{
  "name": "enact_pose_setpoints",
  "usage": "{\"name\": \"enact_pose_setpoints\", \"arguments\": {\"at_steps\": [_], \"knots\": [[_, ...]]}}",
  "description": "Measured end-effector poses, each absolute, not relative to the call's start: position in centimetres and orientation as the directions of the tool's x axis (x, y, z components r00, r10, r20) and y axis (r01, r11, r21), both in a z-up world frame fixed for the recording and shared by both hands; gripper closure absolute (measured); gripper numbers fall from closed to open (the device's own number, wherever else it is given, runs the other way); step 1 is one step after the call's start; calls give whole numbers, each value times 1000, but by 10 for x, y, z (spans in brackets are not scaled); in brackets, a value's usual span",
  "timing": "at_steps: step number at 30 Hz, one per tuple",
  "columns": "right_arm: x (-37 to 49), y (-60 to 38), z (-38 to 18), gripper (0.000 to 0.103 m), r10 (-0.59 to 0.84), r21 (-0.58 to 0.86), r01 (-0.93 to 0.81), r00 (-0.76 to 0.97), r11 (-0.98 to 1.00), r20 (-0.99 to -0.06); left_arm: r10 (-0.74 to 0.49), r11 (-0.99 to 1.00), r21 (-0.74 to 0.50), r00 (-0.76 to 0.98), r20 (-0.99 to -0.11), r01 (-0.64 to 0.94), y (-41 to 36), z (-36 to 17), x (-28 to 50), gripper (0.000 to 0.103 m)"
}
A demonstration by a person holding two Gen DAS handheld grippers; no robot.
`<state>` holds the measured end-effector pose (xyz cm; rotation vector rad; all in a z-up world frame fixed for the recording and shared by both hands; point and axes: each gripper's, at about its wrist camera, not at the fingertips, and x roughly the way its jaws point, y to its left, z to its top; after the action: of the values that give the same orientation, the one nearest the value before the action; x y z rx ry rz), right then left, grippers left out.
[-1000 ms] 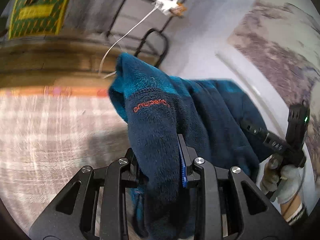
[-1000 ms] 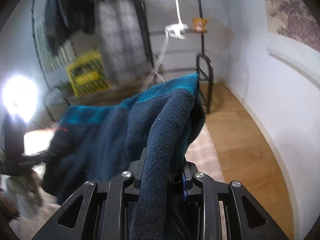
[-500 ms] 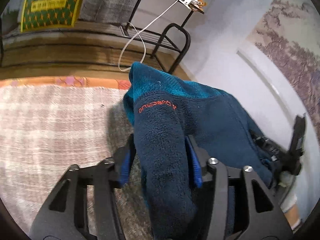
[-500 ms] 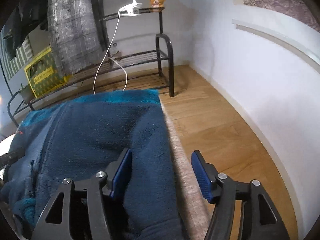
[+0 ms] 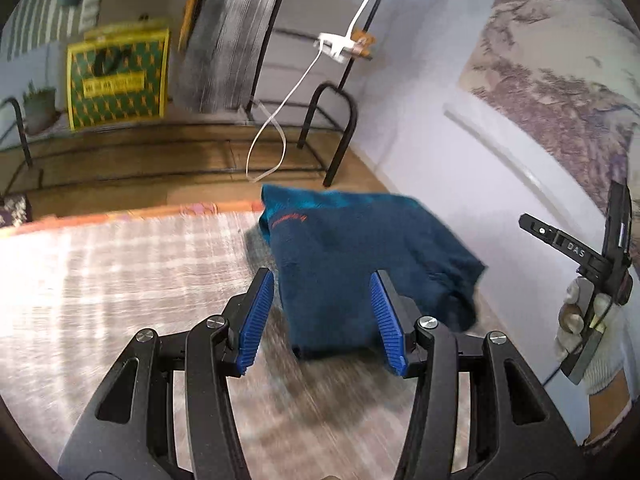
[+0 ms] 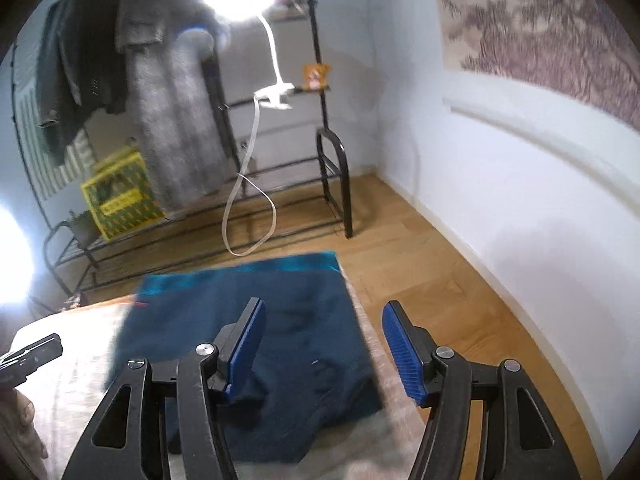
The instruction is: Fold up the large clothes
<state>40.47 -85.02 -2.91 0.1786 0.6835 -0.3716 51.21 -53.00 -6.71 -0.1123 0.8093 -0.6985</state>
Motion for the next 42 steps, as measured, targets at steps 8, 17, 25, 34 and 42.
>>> {"name": "enact_pose_setpoints", "arguments": {"at_steps": [8,17,25,34,42], "knots": [[340,-767,71,40,-251,22,328,764,945,-594,-636,755,-295,544,-547,585,-480,40,418,52],[249,-685,162,39,-235,-4,274,818,962,-525,-654,743,-233,607,-450,628,-415,128,314,52],[173,-629,210,39,-230,-36,242,851,970,-471,-672,732,-199,644,-364,652,-359,185,226,52],[99,-586,243,37,-232,-43,236,874,971,-427,-674,733,-165,673,-304,660,-314,221,147,52],[62,-567,236,35,-203,-13,218,881,976,-428,-665,742,-151,687,-293,653,-282,227,109,50]]}}
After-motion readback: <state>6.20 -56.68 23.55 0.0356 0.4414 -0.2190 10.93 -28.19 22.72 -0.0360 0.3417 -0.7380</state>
